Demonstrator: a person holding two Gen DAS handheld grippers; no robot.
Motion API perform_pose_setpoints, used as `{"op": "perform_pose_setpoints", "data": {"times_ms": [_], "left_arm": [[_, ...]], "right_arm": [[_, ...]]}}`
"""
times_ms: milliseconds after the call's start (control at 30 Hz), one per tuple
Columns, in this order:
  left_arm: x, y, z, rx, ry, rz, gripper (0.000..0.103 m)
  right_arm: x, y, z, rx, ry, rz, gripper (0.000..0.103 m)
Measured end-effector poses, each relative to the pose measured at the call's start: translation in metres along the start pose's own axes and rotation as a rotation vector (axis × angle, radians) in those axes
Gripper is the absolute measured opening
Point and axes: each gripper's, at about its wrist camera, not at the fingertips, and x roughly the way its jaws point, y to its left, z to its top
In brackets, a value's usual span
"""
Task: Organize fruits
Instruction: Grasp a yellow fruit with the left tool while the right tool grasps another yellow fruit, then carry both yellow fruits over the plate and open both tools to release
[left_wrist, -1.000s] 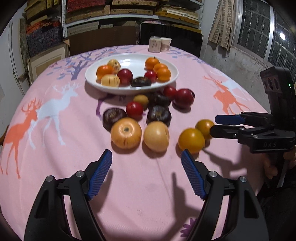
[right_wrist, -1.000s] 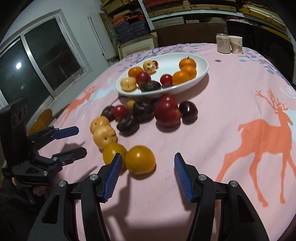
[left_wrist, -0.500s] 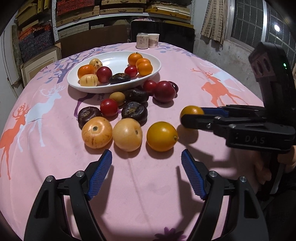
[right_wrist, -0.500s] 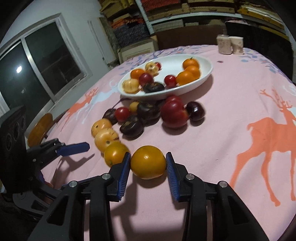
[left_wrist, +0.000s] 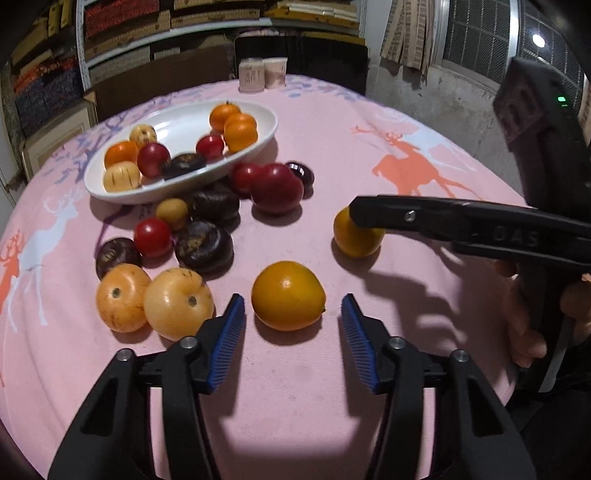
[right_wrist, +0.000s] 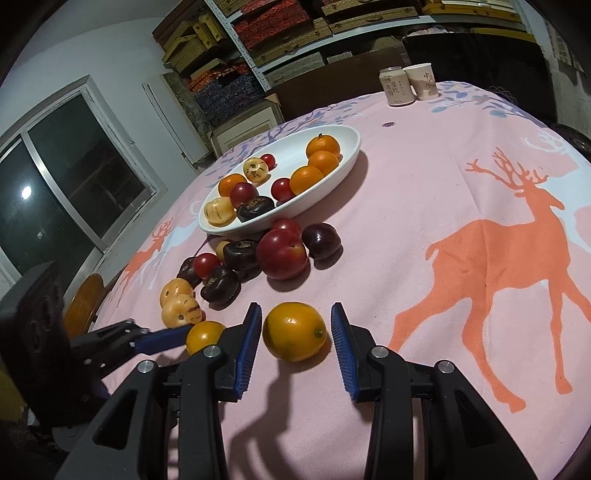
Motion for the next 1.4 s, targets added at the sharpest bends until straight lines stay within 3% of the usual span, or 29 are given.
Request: {"op": "perform_pose_setpoints", "data": {"times_ms": [200, 433, 667, 700, 1000, 1400], "left_arm": [[0.008, 0.006, 0.005, -0.028, 0.017, 0.003, 0.039], [0.01, 0.006, 0.007, -0.028, 0.015, 0.013, 0.039], [0.011, 0.007, 0.009, -0.037, 0.013, 0.012, 0.038], [0.009, 0.007, 0.008, -0.041, 0.005, 0.01, 0.038], [-0.024, 0.02, -0.003, -0.114, -0.148, -0.058, 0.038], [-0.045, 0.04, -0.014, -0.171, -0.16, -0.056, 0.038]], "right_arm": [[0.0, 0.002, -0.001, -0.012, 0.006, 0.001, 0.039], [0.005, 0.01, -0.004, -0.054, 0.047, -0.002, 0.044], [0.021, 0.019, -0.004, -0.097, 0.105, -0.083, 0.045], [0.021, 0.02, -0.005, -0.105, 0.1, -0.089, 0.038], [0.001, 0.015, -0.006, -0.088, 0.01, -0.016, 0.038], [0.002, 0.015, -0.006, -0.076, 0.021, -0.038, 0.038]]}}
